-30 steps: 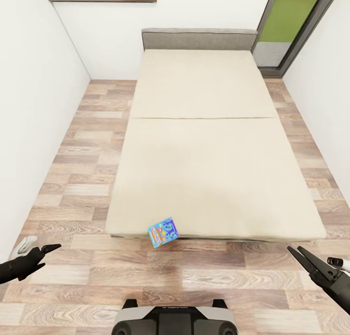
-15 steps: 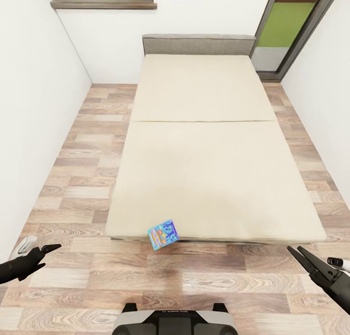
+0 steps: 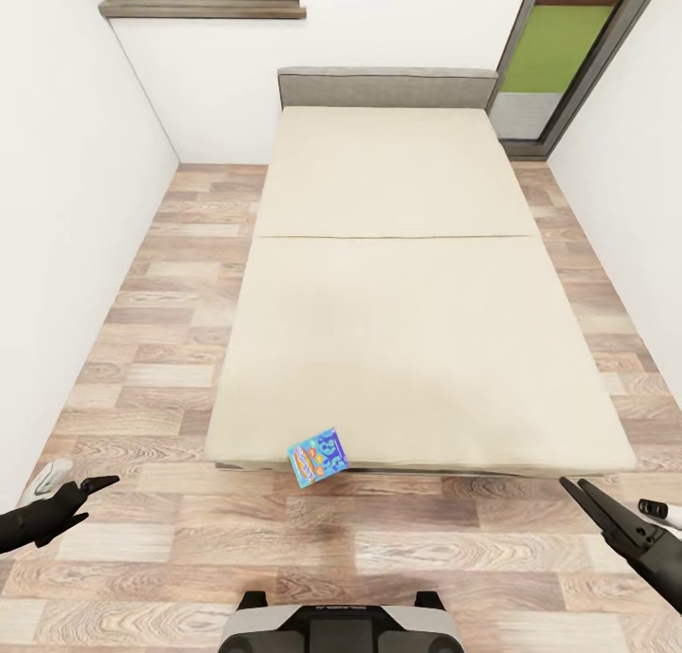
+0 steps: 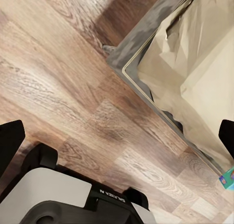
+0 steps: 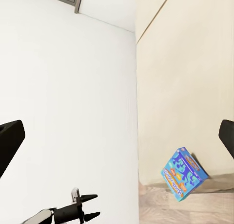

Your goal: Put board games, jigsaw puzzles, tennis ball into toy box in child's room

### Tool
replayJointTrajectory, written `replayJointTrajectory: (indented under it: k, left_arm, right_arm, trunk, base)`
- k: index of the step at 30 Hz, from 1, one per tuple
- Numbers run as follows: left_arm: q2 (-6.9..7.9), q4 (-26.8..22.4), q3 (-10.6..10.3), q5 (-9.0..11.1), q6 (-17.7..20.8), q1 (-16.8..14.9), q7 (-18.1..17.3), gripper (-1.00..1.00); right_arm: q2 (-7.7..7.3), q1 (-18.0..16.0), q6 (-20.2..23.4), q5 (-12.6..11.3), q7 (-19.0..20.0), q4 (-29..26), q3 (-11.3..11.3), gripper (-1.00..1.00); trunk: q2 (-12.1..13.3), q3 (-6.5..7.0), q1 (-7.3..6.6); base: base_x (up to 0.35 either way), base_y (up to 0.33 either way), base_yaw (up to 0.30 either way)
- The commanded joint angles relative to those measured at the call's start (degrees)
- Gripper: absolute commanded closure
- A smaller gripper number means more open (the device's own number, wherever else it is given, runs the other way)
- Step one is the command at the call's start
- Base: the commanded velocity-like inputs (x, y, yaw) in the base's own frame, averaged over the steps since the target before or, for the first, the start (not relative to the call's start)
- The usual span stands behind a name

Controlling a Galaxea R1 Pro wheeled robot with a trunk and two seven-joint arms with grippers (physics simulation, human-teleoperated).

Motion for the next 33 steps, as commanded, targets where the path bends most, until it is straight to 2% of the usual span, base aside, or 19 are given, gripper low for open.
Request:
replayJointTrajectory:
  k: [1,3,11,33]
  left_arm:
    - [-0.02,0.0,0.2,0.1,0.4,0.0,-0.1,-1.0]
    - [-0.04,0.0,0.2,0.1,0.4,0.0,-0.1,-1.0]
    - [-0.04,0.0,0.2,0.1,0.4,0.0,-0.1,-1.0]
    - [-0.06,0.0,0.2,0.1,0.4,0.0,-0.1,-1.0]
  right_arm:
    - [-0.01,0.0,0.3,-0.2,0.1,0.0,0.2,-1.0]
    - [-0.01,0.0,0.2,-0.2,0.0,0.0,0.6,-1.0]
    - [-0.01,0.0,0.1,-0.1,0.0,0.0,1.1,-1.0]
    - [-0.01,0.0,0.1,-0.1,0.1,0.0,1.1,-1.0]
  trunk:
    - [0.0,-0.03,0.01]
    - [0.0,-0.03,0.01]
    - [-3.2,-1.24,1.77]
    - [-12.1,-3.21,6.6]
  base:
    - [0.0,0.0,0.0]
    - [0.0,0.0,0.0]
    - [0.0,0.0,0.0]
    - [0.0,0.0,0.0]
